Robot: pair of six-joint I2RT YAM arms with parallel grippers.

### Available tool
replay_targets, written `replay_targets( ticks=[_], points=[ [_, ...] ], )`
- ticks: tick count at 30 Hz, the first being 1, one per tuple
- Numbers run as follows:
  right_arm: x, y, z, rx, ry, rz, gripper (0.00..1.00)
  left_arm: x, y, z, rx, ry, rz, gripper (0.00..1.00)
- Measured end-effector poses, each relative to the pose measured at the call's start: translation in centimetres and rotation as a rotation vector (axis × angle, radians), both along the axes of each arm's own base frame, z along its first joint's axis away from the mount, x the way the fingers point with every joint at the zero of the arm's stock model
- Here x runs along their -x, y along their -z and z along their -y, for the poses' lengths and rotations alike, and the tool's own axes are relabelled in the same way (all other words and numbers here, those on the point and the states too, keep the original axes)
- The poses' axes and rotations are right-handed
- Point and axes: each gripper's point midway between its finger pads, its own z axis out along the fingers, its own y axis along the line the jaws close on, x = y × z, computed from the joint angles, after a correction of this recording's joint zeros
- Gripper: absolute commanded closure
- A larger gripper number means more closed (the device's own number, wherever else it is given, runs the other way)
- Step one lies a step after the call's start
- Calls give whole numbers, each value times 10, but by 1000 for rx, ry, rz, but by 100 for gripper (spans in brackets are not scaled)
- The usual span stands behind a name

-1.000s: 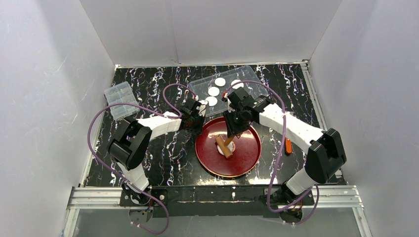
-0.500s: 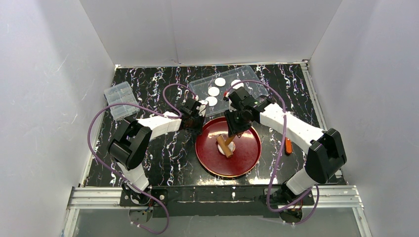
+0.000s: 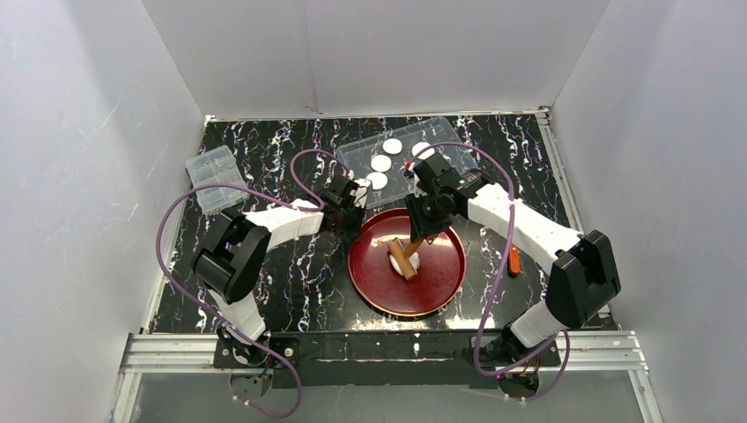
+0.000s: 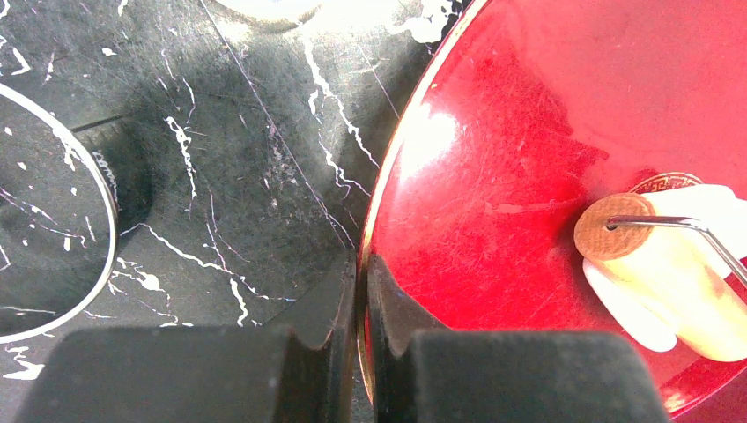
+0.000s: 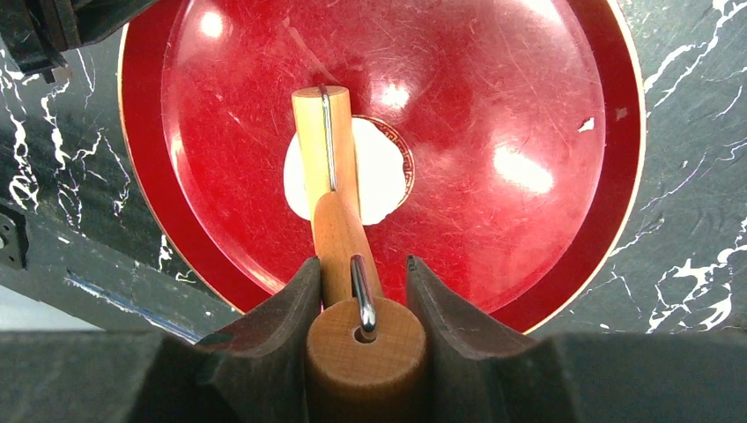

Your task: Roll out the dumpling wrappers from the dough

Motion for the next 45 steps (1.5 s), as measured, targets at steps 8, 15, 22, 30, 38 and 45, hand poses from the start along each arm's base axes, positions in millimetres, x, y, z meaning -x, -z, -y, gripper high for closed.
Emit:
replay_targets(
  ticks=[8, 15, 22, 30, 38, 45],
  points=[
    [-3, 1, 4, -3, 17, 1, 99, 0, 0, 0, 0, 0, 1, 100],
    [-5, 1, 10, -3, 33, 1, 99, 0, 0, 0, -1, 1, 1, 100],
    [-9, -1, 19, 5, 55, 25, 99, -2, -1, 3, 9, 1, 10, 100],
    [-13, -3, 26, 16, 68, 44, 99, -2, -1, 7, 21, -7, 13, 100],
    [-9, -6, 20, -35, 42, 23, 99, -2, -1, 7, 21, -8, 12, 100],
    [-2, -2, 5, -109, -9, -5, 99, -2, -1, 6, 18, -10, 8, 100]
  ],
)
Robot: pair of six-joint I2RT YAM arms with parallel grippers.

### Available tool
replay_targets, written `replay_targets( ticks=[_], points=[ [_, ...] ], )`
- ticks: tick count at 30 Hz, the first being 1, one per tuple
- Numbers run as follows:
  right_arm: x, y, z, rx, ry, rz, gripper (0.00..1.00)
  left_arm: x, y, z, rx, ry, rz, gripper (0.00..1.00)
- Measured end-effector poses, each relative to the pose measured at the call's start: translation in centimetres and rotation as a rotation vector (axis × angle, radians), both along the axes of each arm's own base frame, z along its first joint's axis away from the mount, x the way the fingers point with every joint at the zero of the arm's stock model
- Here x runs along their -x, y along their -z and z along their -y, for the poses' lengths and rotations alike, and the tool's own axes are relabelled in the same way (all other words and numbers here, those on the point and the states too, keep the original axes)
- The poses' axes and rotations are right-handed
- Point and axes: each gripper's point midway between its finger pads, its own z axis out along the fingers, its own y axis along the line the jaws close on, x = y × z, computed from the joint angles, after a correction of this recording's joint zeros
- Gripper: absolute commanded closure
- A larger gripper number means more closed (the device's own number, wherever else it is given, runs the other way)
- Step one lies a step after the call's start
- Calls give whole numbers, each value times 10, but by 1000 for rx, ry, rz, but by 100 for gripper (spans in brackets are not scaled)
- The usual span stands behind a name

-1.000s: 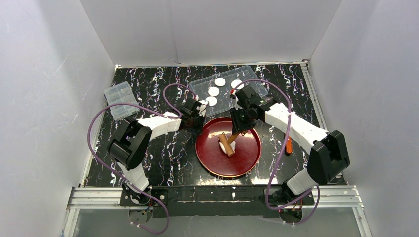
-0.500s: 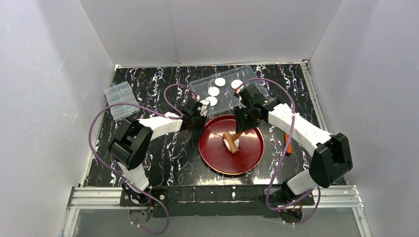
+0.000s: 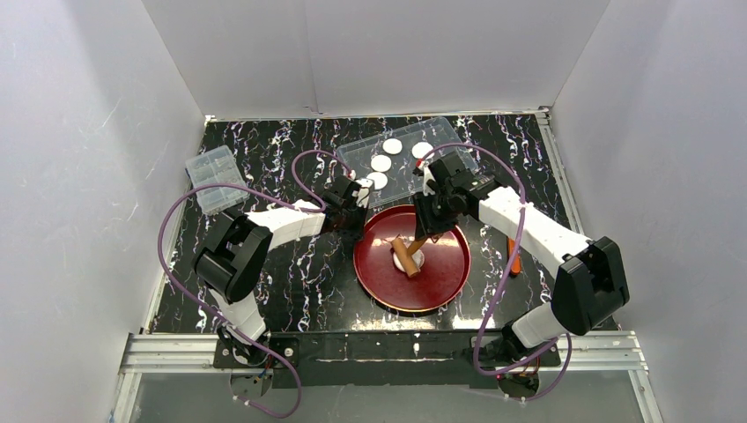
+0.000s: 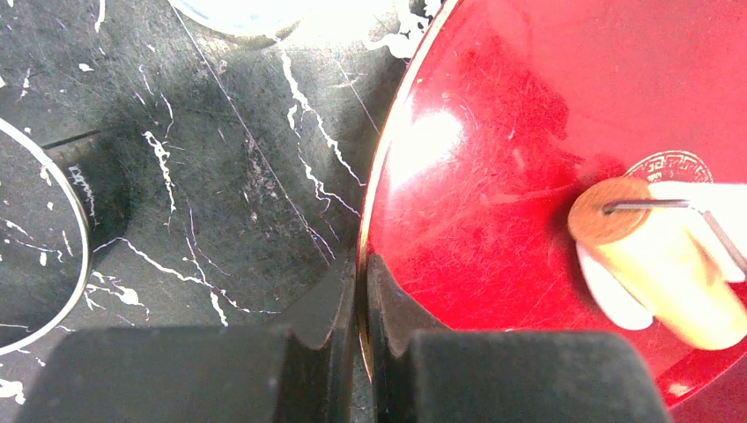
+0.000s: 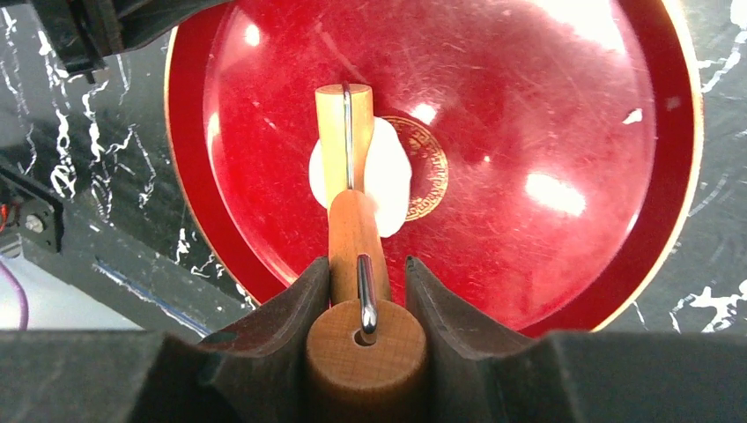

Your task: Roll out the dumpling wrappers from the dough

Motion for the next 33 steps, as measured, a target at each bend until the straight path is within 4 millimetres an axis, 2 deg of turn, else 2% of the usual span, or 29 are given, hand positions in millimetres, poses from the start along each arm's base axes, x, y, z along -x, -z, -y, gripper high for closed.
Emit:
replay_targets(
  ticks=[8, 15, 28, 31, 32, 33],
  points=[
    [6, 5, -22, -46, -48, -21, 99, -1, 1, -4, -12, -5, 0, 100],
    [6, 8, -28, -34, -58, -26, 99, -1, 1, -5, -15, -4, 1, 100],
    [15, 13, -51, -29, -93, -29, 99, -2, 1, -7, -24, -3, 5, 100],
    [19, 14, -64, -69, -102, -50, 99, -2, 1, -7, -24, -3, 5, 100],
    [27, 18, -80, -110, -116, -85, 99, -2, 1, -7, -24, -3, 5, 100],
    [29, 19, -84, -124, -125, -95, 99, -2, 1, -7, -24, -2, 5, 100]
  ],
)
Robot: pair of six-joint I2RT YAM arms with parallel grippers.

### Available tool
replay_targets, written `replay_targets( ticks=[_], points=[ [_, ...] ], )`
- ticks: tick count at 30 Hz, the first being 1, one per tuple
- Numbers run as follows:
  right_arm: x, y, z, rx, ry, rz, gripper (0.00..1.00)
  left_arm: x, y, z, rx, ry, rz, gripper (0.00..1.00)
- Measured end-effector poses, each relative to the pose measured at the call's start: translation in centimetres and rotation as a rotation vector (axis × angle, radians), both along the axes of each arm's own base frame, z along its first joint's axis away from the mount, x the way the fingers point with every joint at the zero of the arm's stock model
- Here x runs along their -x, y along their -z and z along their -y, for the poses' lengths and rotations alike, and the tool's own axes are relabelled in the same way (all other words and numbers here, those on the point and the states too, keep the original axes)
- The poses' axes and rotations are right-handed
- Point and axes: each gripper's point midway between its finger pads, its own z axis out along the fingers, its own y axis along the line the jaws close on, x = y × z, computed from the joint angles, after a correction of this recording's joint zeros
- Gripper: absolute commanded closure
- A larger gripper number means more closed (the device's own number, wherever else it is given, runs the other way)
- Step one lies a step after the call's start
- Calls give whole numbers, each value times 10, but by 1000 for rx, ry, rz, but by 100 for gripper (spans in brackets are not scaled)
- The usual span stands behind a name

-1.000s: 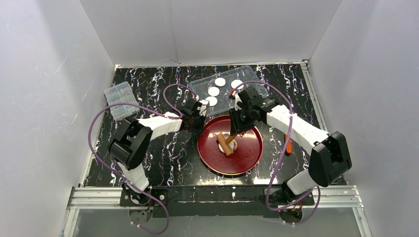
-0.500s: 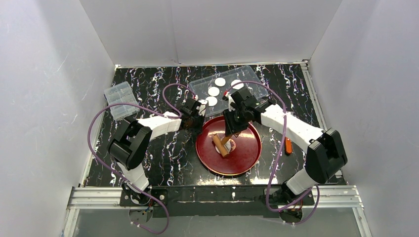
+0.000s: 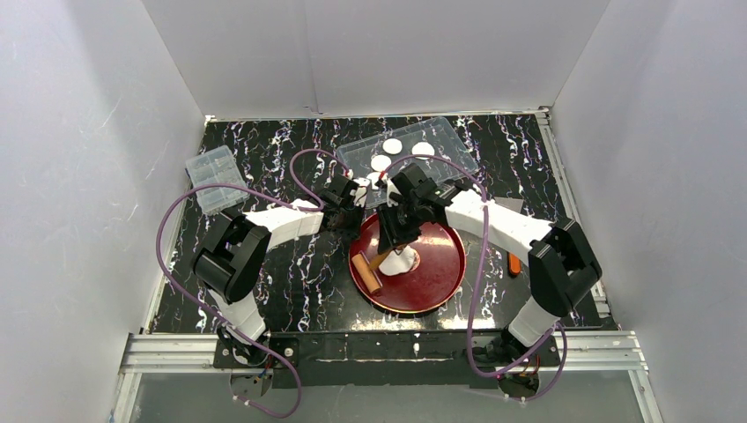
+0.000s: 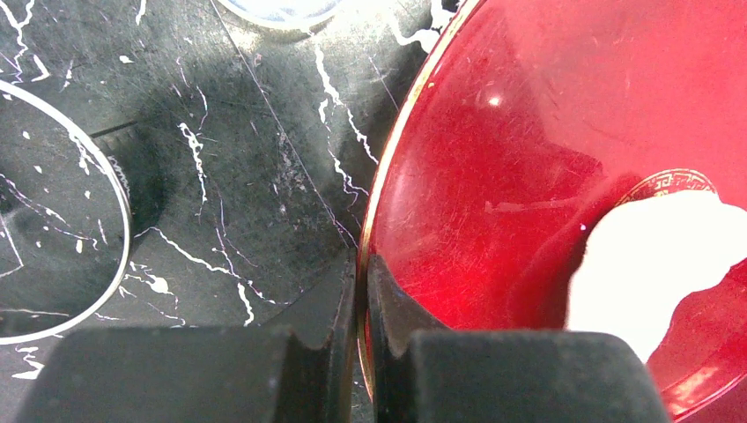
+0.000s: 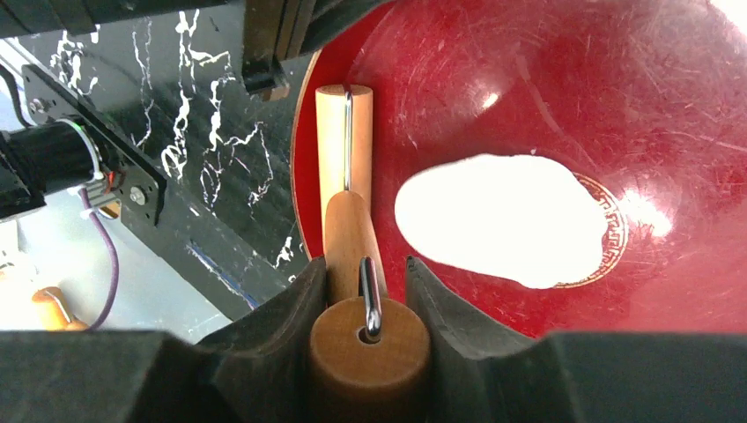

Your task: Roll out the dumpling wrappers from the dough

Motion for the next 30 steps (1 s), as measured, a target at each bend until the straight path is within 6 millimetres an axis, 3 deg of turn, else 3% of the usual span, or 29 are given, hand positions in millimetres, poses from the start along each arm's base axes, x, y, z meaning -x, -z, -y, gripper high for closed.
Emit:
replay_targets(
  ticks=[13, 19, 22, 30],
  points=[
    [7, -5, -8, -22, -11, -28, 99, 0, 0, 0, -1, 0, 0, 100],
    [24, -13, -2, 3, -76, -28, 99, 0, 0, 0, -1, 0, 0, 100],
    [27, -25, 6, 28, -94, -10, 99, 0, 0, 0, -1, 0, 0, 100],
    [10, -80, 27, -2, -55, 125, 99, 0, 0, 0, -1, 0, 0, 100]
  ],
)
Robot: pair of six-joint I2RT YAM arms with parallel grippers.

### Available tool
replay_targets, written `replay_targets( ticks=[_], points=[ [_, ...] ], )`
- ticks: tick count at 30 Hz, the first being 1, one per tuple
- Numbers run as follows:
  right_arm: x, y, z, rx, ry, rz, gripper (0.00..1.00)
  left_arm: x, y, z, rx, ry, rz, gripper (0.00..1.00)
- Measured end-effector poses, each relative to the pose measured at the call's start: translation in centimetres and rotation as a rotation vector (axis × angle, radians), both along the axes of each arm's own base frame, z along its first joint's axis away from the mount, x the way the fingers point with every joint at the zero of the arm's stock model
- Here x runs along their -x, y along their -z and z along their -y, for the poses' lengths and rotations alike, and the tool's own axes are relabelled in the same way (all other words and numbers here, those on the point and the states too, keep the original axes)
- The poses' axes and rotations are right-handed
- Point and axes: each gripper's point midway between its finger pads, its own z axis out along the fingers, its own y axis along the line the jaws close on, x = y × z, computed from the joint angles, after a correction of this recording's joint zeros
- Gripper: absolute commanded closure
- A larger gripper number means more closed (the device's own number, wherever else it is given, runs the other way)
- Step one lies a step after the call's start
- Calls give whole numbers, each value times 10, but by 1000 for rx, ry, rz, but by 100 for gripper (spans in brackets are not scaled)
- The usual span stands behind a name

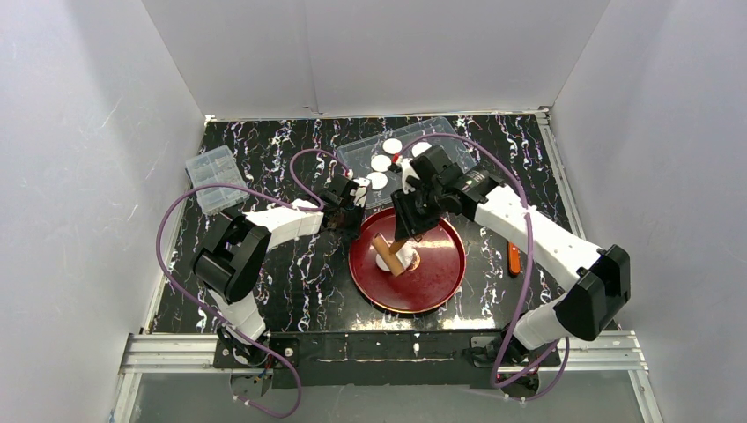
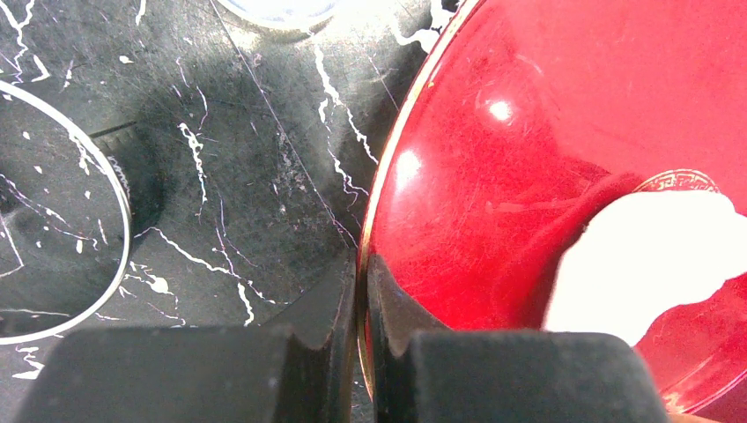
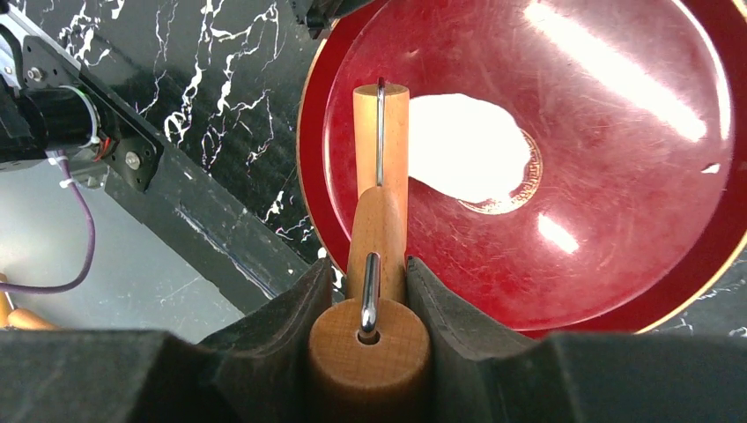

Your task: Roll out the dumpling wrappers from the dough

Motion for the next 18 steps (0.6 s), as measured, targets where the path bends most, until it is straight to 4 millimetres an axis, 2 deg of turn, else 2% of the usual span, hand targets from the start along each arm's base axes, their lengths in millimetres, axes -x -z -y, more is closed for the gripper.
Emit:
replay_targets(
  ticks=[3, 4, 6, 8, 10, 13, 18],
  points=[
    [-4, -8, 5, -4, 10, 16, 99, 0, -1, 0, -1, 3, 0, 100],
    [-5, -9, 6, -5, 13, 17, 99, 0, -1, 0, -3, 5, 0, 96],
    [-7, -11, 9, -4, 20, 10, 99, 0, -2, 0, -7, 16, 0, 78],
    [-8, -11, 12, -4, 27, 4, 99, 2, -1, -2, -20, 38, -2, 56],
    [-11, -11, 18, -2, 39, -5, 99, 3, -2, -2, -20, 64, -1, 45],
    [-21, -12, 30, -8, 81, -18, 99, 4, -11, -2, -10, 110, 18, 44],
    [-34, -14, 44, -5, 133, -3, 99, -1, -36, -2, 21, 165, 89, 46]
  ],
)
